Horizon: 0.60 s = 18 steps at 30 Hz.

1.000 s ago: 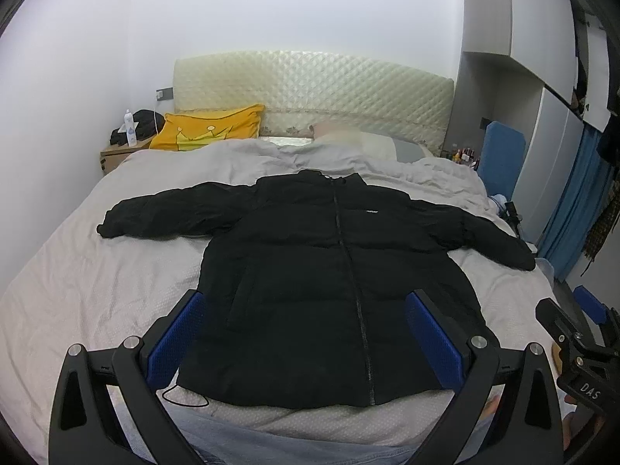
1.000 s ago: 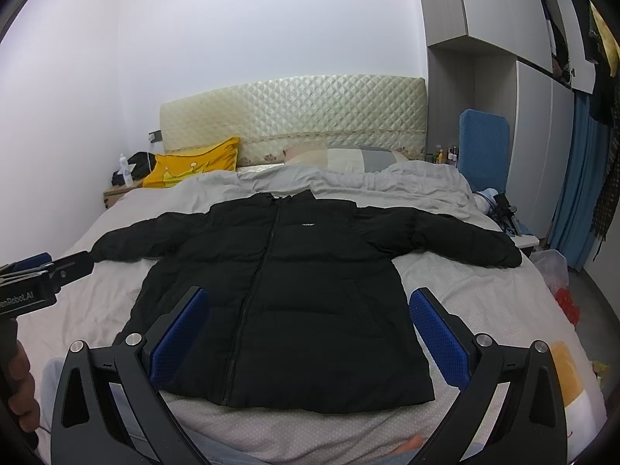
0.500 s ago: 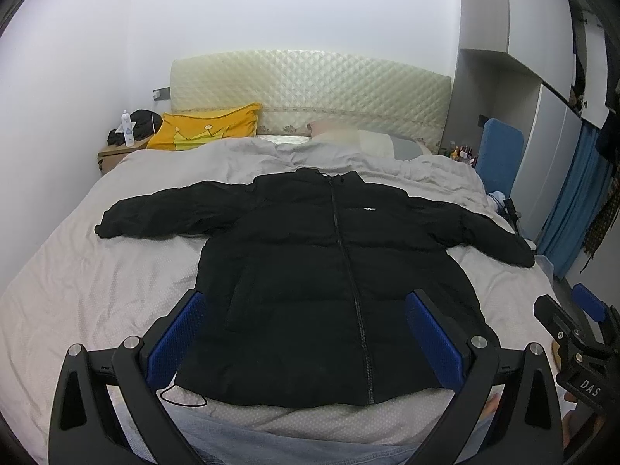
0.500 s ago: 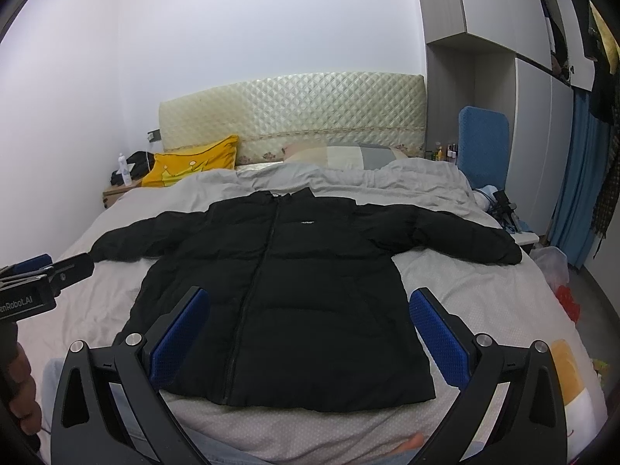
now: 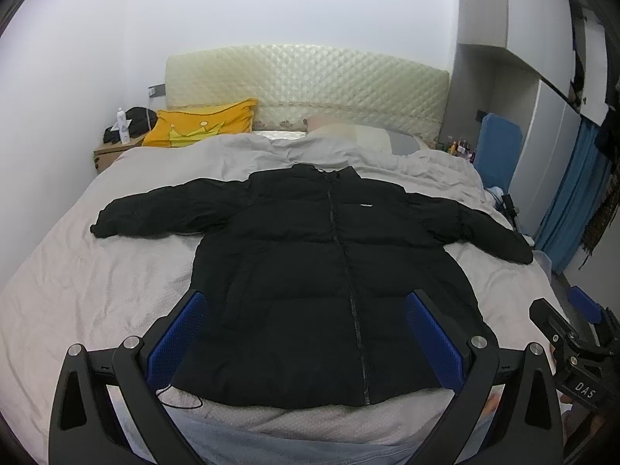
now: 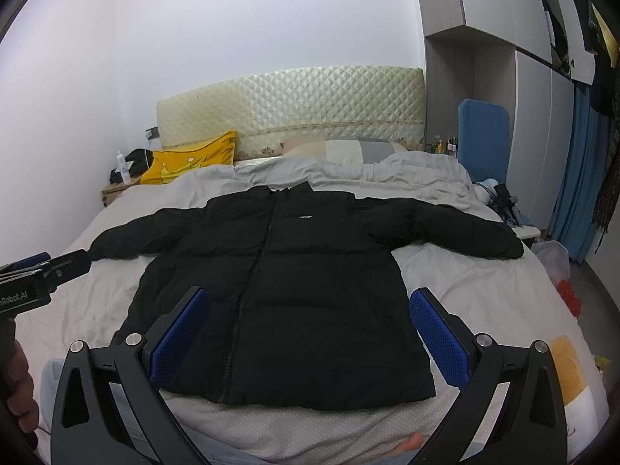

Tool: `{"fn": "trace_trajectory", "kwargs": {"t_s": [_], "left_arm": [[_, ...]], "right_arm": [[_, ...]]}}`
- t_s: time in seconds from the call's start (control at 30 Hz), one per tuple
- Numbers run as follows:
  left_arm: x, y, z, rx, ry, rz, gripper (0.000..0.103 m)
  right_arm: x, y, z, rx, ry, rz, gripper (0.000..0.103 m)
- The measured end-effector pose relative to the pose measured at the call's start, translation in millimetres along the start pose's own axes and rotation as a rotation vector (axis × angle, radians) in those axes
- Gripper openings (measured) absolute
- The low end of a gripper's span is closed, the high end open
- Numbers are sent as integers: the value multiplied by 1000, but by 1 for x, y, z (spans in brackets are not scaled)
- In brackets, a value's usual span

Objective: Fold large clothes

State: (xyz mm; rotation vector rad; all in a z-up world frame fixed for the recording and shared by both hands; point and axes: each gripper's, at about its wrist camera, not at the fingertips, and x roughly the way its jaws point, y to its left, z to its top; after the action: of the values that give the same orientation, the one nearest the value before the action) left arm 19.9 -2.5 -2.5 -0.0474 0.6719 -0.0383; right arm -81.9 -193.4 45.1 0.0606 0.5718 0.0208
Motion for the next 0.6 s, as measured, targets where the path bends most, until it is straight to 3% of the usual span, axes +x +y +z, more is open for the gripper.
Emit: {"fn": "trace_trajectory", "kwargs": {"t_s": [0.33,0.47,0.6], "left_arm": [[25,-4,19,2,46,-30,102],[41,-4,36,5,38,-51,102],[64,-6,56,40,7,-16,102]], "right_arm": [[12,-18,16,57,9,1,103],[20,-25,29,64,1,-21,103],[37,-32,44,52,-24,-47,103]]}}
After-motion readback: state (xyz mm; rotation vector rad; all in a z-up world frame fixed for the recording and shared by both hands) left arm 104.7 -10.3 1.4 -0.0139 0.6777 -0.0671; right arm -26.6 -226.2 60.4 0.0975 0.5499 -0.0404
